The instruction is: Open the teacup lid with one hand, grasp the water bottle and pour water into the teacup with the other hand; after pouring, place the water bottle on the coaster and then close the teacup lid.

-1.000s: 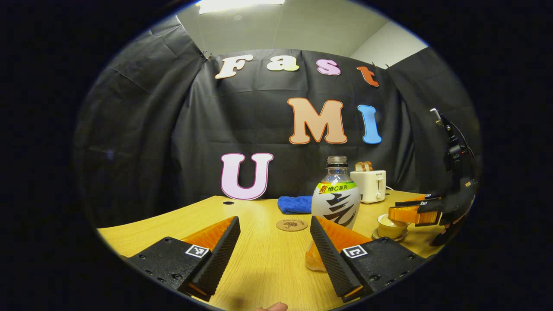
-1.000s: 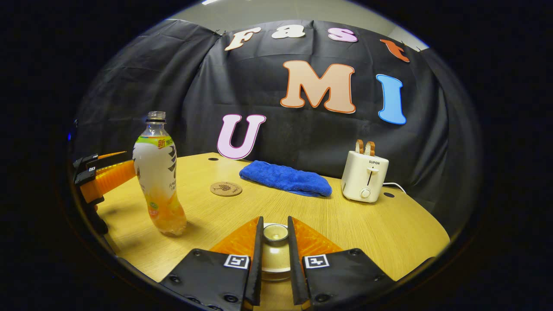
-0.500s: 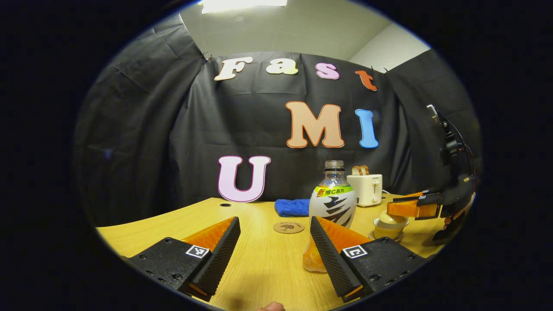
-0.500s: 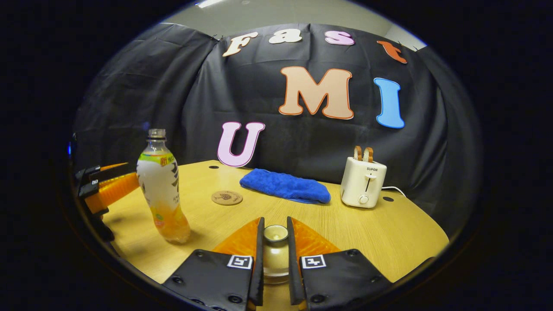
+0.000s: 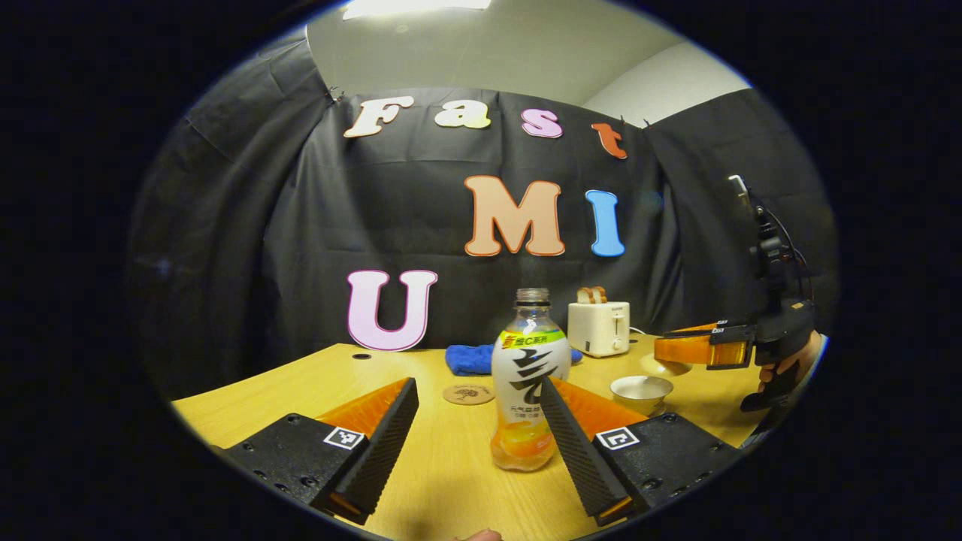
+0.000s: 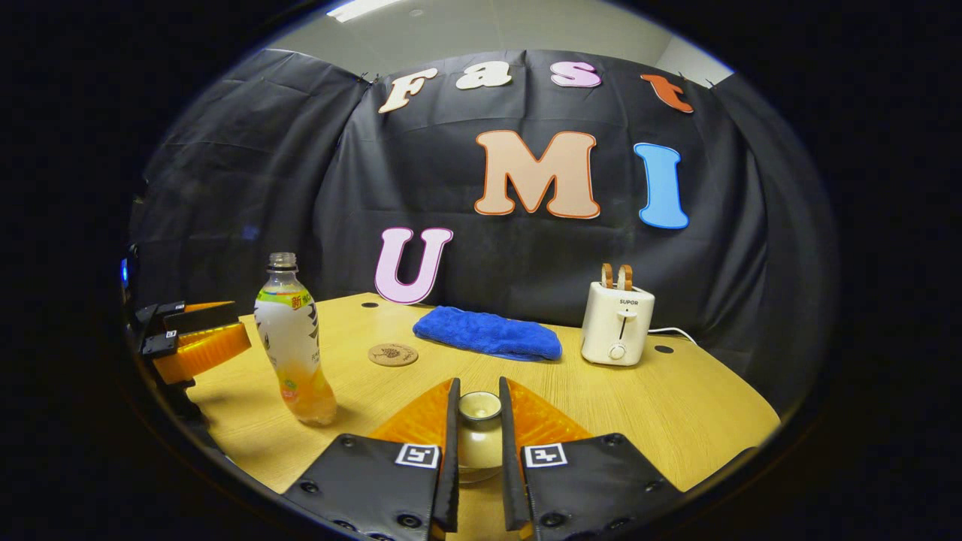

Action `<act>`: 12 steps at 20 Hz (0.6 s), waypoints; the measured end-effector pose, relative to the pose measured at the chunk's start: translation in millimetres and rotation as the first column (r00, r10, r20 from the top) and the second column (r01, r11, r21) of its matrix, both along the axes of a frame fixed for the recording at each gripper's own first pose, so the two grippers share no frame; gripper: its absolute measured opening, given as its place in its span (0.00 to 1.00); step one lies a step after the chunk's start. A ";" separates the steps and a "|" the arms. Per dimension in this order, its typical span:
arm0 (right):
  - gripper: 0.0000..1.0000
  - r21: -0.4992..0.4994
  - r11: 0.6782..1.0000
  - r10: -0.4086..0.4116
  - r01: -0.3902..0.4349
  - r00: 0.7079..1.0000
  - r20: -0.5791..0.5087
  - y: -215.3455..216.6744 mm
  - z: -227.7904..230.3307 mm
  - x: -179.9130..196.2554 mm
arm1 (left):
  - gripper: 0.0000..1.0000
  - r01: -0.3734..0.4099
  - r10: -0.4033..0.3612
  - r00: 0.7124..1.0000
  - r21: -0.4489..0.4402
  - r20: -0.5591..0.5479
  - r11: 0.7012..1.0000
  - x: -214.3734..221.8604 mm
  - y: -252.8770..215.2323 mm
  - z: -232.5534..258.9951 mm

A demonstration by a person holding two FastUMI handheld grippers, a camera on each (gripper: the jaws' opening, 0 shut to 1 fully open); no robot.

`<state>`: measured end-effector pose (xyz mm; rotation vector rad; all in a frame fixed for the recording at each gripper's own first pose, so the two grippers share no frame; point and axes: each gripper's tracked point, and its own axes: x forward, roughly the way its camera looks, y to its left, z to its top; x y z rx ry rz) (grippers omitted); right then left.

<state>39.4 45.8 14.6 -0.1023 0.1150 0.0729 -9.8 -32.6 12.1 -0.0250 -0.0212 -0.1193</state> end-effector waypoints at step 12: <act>0.27 0.050 0.998 -0.044 0.044 0.999 0.008 -28.9 7.2 -16.8 | 0.96 0.092 -0.093 0.987 -0.012 -0.133 0.996 25.5 -29.9 -26.0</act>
